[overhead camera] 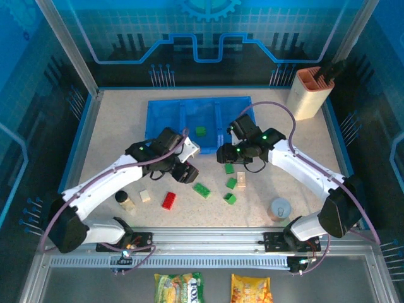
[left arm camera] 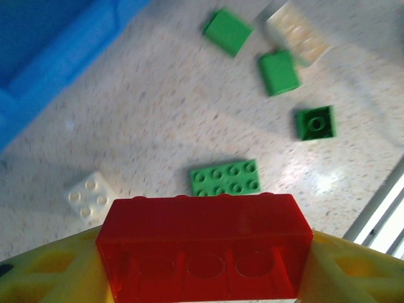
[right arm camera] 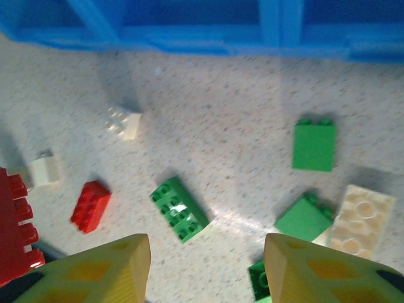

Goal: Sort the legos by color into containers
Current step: Place the lego in the container.

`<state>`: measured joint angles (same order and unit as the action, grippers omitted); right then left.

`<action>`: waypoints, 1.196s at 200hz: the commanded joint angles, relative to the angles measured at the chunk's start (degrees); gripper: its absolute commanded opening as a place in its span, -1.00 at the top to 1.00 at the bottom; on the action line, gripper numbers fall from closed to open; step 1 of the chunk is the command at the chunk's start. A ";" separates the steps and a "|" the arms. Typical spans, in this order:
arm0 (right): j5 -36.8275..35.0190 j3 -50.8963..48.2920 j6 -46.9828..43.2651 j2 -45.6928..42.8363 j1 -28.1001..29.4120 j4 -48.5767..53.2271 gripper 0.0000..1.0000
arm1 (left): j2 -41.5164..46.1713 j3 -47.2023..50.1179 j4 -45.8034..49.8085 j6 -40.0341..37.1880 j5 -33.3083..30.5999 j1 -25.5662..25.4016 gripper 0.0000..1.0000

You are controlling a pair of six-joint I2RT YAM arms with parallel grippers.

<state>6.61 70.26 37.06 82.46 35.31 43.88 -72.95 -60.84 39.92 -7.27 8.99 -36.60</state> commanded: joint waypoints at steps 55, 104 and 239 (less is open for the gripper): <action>21.18 3.88 6.76 0.91 0.98 0.11 -0.03 | 11.68 8.89 -7.88 -19.59 15.25 -1.75 0.02; 26.45 5.42 7.27 2.54 4.43 -1.69 -0.14 | 15.48 11.87 -10.45 -21.56 14.74 -1.77 0.01; 28.01 6.63 9.05 7.63 12.14 -3.62 0.03 | 16.26 12.63 -10.85 -21.57 14.39 -1.80 -0.06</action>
<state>33.06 76.86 45.01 89.97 46.87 41.15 -57.63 -49.28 30.04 -27.42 21.93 -38.06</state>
